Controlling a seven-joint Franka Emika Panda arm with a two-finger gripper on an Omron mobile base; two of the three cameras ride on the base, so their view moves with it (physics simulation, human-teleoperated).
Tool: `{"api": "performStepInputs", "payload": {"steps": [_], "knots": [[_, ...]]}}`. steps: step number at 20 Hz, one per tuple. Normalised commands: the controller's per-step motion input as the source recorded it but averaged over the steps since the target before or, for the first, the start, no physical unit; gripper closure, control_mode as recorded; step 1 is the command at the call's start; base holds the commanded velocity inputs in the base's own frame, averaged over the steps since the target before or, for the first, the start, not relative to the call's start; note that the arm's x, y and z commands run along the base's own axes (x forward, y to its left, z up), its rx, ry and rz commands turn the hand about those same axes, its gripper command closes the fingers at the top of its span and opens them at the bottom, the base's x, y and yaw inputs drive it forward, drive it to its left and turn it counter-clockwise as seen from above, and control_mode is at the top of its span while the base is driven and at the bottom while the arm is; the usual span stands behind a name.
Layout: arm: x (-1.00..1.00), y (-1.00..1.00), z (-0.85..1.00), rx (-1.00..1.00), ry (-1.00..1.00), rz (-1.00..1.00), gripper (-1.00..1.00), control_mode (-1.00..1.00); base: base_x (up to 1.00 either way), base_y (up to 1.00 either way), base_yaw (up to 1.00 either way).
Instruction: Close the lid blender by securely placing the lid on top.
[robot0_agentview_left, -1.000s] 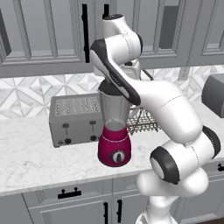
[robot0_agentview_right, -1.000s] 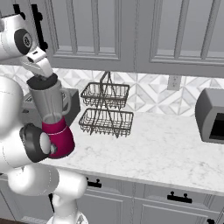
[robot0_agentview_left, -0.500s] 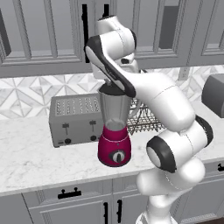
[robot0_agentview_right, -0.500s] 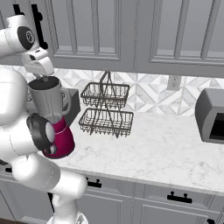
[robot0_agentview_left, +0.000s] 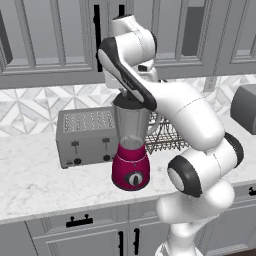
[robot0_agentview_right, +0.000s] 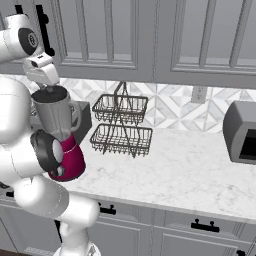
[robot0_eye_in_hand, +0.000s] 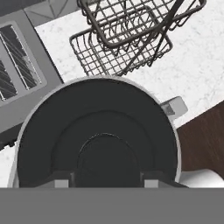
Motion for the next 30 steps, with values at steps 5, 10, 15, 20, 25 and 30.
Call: {"api": "performStepInputs", "payload": {"steps": [5, 10, 15, 20, 25, 30], "knots": [[-0.22, -0.05, 0.00, 0.17, -0.11, 0.00, -1.00, -1.00, 0.00, 0.00, 0.00], [-0.66, -0.42, 0.03, 0.19, -0.26, 0.00, -1.00, -1.00, 0.00, 0.00, 0.00], [-1.00, -1.00, -0.63, 0.16, -0.34, 0.00, -1.00, -1.00, 0.00, 0.00, 0.00], [-1.00, -1.00, -1.00, 0.06, -0.24, 0.00, -1.00, -1.00, 0.00, 0.00, 0.00], [-1.00, -1.00, -0.70, 0.08, -0.25, 0.01, -1.00, -1.00, 0.00, 0.00, 0.00], [-1.00, -0.99, 0.80, 0.36, -0.38, 0.01, -1.00, -1.00, 0.00, 0.00, 0.00]]}}
